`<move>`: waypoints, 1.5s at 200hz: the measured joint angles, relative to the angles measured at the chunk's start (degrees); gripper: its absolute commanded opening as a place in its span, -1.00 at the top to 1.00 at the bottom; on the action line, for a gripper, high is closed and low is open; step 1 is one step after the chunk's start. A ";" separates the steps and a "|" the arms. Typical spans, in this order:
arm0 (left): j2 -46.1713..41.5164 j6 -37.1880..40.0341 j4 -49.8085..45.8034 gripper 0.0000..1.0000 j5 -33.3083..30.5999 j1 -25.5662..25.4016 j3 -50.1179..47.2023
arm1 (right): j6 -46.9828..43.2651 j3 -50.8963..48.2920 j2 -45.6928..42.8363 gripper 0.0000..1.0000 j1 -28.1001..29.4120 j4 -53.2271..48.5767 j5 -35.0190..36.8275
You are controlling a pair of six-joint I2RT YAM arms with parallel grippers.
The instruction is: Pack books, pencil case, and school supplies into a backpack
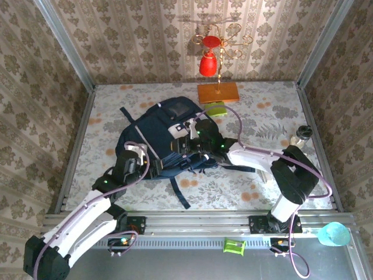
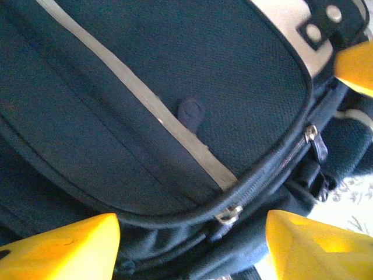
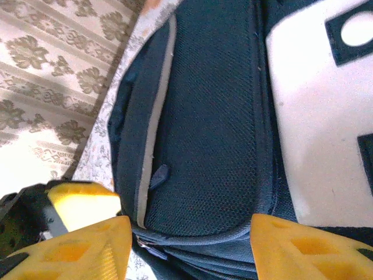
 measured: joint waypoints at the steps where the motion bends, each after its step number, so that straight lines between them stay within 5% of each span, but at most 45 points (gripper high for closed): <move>1: 0.04 -0.17 0.02 -0.23 0.20 -0.13 -0.09 | 0.04 0.07 0.09 -0.09 0.00 -0.07 -0.04; 78: 4.07 -0.83 1.36 -0.09 2.51 -2.58 -1.01 | 5.22 2.08 3.85 0.05 0.72 -3.28 0.04; 124: 8.87 -0.59 3.98 0.03 2.03 -2.58 -1.03 | 10.21 2.05 6.21 0.67 0.96 -0.83 0.83; 155: 10.95 -0.61 5.16 0.08 2.01 -2.58 -1.01 | 13.73 1.25 6.21 0.84 1.18 2.12 1.38; 300: 8.00 -3.67 10.91 0.15 -1.40 -3.21 -3.82 | 25.16 -1.36 5.05 1.00 2.73 11.45 4.61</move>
